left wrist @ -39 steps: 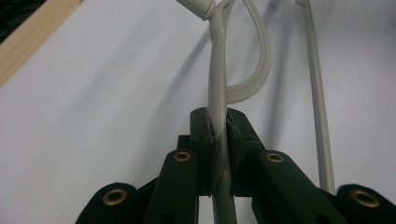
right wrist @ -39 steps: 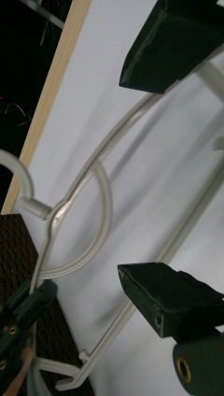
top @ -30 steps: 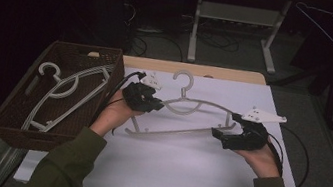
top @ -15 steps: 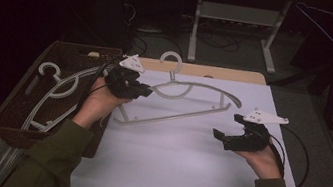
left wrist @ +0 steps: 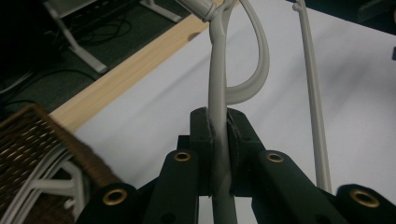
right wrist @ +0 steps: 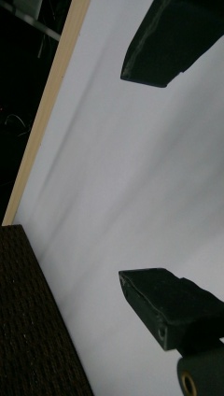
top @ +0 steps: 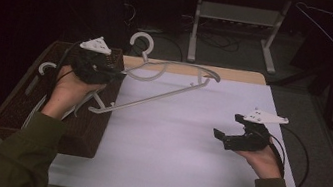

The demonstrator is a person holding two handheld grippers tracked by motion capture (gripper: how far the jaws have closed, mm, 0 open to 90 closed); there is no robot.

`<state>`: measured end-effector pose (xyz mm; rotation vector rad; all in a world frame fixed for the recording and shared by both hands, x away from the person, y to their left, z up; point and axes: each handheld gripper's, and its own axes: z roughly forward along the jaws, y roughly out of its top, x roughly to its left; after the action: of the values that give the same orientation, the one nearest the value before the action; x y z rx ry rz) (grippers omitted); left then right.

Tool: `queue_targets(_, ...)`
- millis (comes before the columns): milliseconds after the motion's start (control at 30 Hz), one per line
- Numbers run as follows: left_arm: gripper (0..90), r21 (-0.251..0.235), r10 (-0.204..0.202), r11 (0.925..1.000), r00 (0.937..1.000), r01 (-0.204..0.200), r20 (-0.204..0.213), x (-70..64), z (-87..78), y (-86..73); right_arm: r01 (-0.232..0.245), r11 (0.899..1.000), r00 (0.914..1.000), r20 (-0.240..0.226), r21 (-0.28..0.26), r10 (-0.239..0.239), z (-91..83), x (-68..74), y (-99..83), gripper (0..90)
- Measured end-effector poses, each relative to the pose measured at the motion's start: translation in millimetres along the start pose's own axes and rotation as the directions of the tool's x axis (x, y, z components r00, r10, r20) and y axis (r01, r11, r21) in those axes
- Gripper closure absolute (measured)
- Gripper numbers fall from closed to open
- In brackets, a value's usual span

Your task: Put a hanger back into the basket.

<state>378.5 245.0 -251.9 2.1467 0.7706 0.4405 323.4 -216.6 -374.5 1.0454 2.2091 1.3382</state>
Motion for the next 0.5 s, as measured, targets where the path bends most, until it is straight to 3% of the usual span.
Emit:
queue_targets(300,82.4,-0.009,-0.047,0.9989,0.9957,0.046,-0.08,31.4,-37.5,-21.3,-0.004,1.0,1.0,0.007,-0.006,0.004,-1.8,-2.4,0.0,4.1)
queue_targets(500,82.4,-0.027,-0.092,0.9957,0.9868,0.089,-0.133,48.0,-62.9,-36.0,-0.005,1.0,1.0,0.007,-0.01,0.005,-2.1,-1.8,0.2,4.0)
